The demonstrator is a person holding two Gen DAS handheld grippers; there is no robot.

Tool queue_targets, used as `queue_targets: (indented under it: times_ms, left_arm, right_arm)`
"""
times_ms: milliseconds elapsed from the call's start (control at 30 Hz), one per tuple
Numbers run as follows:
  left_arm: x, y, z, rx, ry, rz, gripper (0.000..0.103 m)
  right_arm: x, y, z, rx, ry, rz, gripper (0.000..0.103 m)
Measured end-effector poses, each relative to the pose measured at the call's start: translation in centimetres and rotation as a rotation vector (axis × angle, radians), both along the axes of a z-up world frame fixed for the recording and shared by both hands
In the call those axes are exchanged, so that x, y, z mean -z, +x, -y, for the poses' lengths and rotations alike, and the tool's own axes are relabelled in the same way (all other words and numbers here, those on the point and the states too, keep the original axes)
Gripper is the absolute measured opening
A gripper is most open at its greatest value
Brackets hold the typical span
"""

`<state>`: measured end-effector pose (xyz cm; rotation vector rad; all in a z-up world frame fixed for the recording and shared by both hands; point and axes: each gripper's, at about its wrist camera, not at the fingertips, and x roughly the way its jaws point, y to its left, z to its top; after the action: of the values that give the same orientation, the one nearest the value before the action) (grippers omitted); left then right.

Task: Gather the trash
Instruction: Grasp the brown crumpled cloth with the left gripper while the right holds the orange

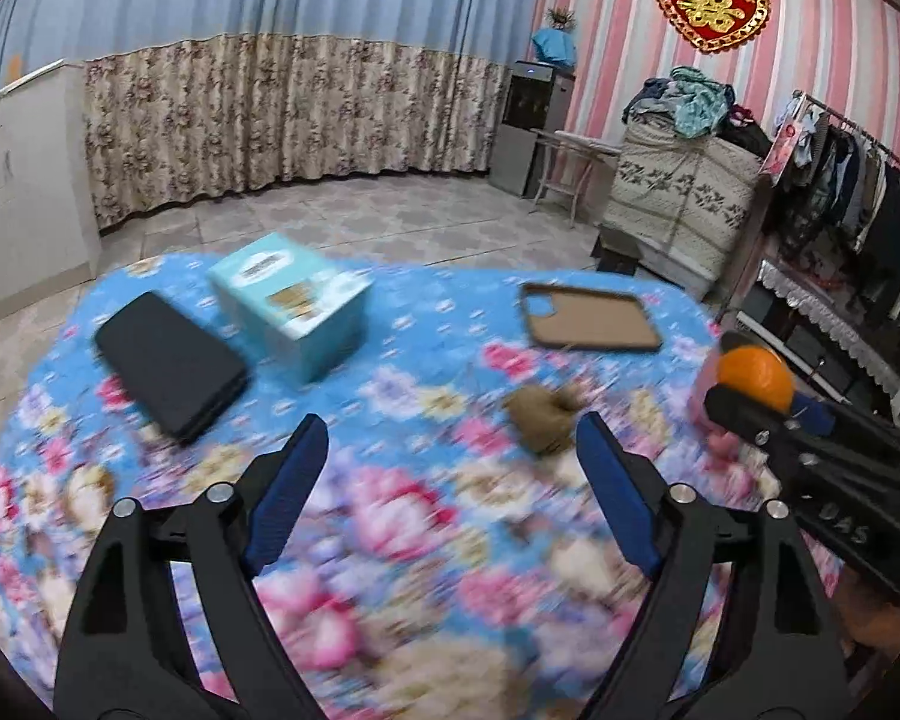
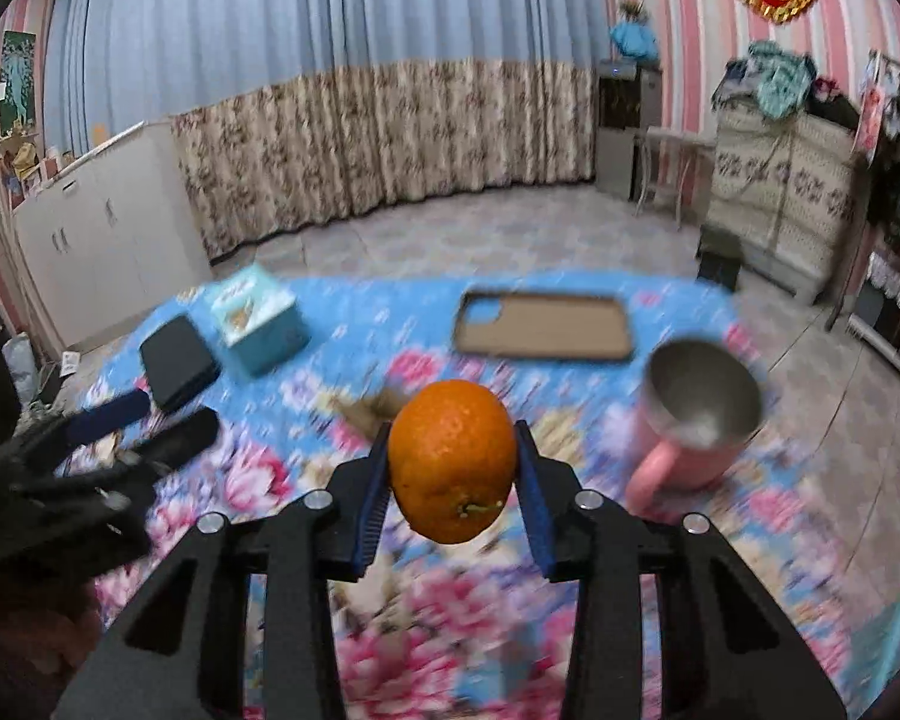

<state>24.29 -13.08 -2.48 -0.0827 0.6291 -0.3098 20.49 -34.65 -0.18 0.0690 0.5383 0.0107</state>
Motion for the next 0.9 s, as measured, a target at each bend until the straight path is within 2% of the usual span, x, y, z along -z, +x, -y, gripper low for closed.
queue_targets:
  times_ms: [100, 200, 300, 367, 400, 433, 467, 500, 567, 700, 833, 900]
  left_arm:
    - [0.8, 1.7, 2.8, 0.025, -0.008, -0.027, 0.084]
    - [2.8, 3.9, 5.9, 0.038, 0.073, -0.061, 0.084]
    - [4.1, 5.9, 7.1, 0.028, 0.134, -0.076, 0.084]
    - [5.0, 6.7, 7.2, 0.026, 0.125, -0.109, 0.082]
    - [5.6, 7.1, 7.3, 0.039, 0.113, -0.135, 0.079]
    - [5.7, 7.2, 7.3, 0.054, 0.107, -0.142, 0.072]
    - [5.6, 7.1, 7.5, 0.070, 0.108, -0.139, 0.059]
    - [5.4, 6.7, 7.7, 0.082, 0.118, -0.122, 0.051]
    - [5.1, 6.1, 7.8, 0.082, 0.139, -0.099, 0.050]
    - [3.5, 3.9, 6.6, 0.087, 0.129, -0.059, 0.049]
    - [-0.4, -2.0, 2.1, 0.032, 0.047, 0.031, 0.049]
    - [-1.3, -5.2, -0.2, 0.000, 0.006, 0.070, 0.049]
  right_arm:
    - [-1.2, 0.2, 1.7, 0.015, -0.001, 0.041, 0.038]
    - [-1.3, 0.4, 3.7, 0.043, 0.031, 0.056, 0.038]
    - [-1.2, 0.4, 5.4, 0.049, 0.070, 0.056, 0.039]
    - [-0.9, 0.6, 6.4, 0.058, 0.104, 0.050, 0.039]
    - [-0.8, 0.6, 6.7, 0.056, 0.114, 0.047, 0.039]
    - [-0.6, 0.7, 6.7, 0.056, 0.115, 0.046, 0.039]
    - [-0.4, 0.8, 6.6, 0.052, 0.113, 0.044, 0.039]
    - [-0.3, 0.8, 6.5, 0.048, 0.110, 0.042, 0.039]
    - [-0.1, 0.5, 6.2, 0.041, 0.099, 0.038, 0.039]
    - [0.3, -0.8, 5.4, 0.027, 0.095, 0.037, 0.039]
    - [-0.1, -3.0, 3.2, -0.033, 0.062, 0.065, 0.039]
    - [-0.3, -4.4, 1.9, -0.062, 0.045, 0.091, 0.039]
